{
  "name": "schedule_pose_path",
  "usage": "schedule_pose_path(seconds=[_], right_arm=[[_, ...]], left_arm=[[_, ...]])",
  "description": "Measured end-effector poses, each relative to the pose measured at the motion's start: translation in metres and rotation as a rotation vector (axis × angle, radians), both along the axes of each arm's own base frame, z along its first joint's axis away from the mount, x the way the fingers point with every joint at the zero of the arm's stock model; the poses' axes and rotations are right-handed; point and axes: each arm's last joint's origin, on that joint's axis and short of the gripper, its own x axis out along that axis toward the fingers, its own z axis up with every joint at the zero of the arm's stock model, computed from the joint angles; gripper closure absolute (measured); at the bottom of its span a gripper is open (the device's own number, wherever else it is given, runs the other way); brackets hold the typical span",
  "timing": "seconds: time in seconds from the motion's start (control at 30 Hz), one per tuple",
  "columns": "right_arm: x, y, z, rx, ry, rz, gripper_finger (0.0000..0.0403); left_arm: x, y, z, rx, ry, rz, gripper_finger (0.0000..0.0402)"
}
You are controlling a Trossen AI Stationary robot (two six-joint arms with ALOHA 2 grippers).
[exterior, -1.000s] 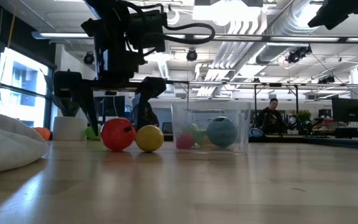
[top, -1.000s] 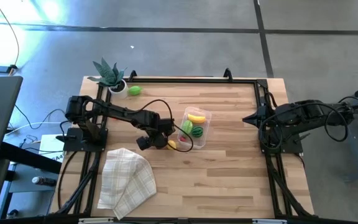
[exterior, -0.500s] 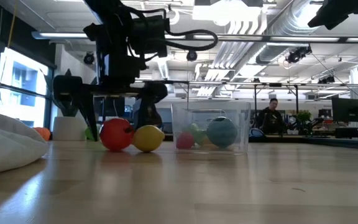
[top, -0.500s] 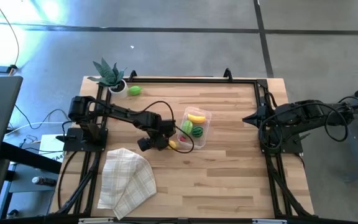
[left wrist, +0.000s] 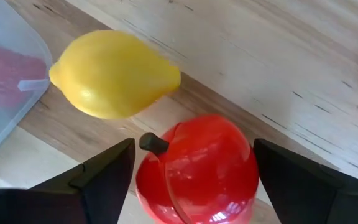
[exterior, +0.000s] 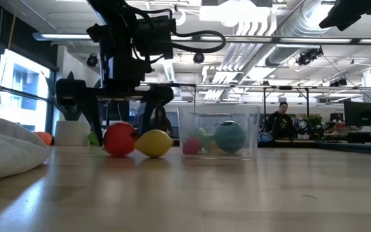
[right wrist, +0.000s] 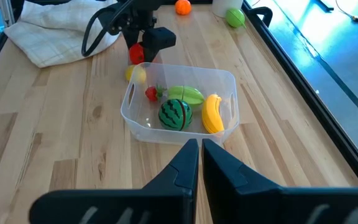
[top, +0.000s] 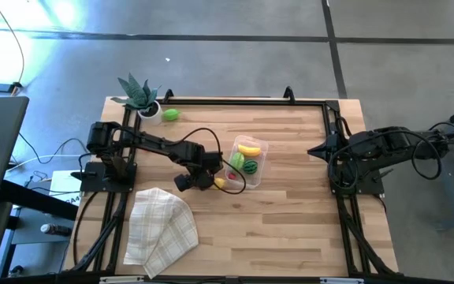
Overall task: Pick and placing Produce into tupperware
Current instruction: Put the apple into the transparent bin
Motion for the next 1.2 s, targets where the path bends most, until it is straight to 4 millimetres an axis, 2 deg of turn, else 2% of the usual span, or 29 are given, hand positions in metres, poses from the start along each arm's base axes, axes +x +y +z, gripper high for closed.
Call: schedule_pose_path(seconds=[0.23,0.53,0.83,1.2], right_arm=[[0.0000,0.0000,0.0000,0.000,0.000,0.000,0.0392],[0.0000,0.0000,0.0001,0.000,0.000,0.000,0.0392],[0.0000,0.0000,0.0000,0.000,0.000,0.000,0.0392],[0.0000,0.0000,0.0000,0.000,0.000,0.000,0.0392]], left_arm=[[-0.0011,-0.0001,0.0000,0.001,0.011,0.000,0.0125],[-0.0015,-0.0002,0.0000,-0.001,0.016,0.008,0.0110],[-0.0017,-0.0003,-0.0001,-0.003,0.018,0.015,0.0126],[-0.0028,-0.0004,-0.0002,-0.004,0.031,0.023,0.0125]])
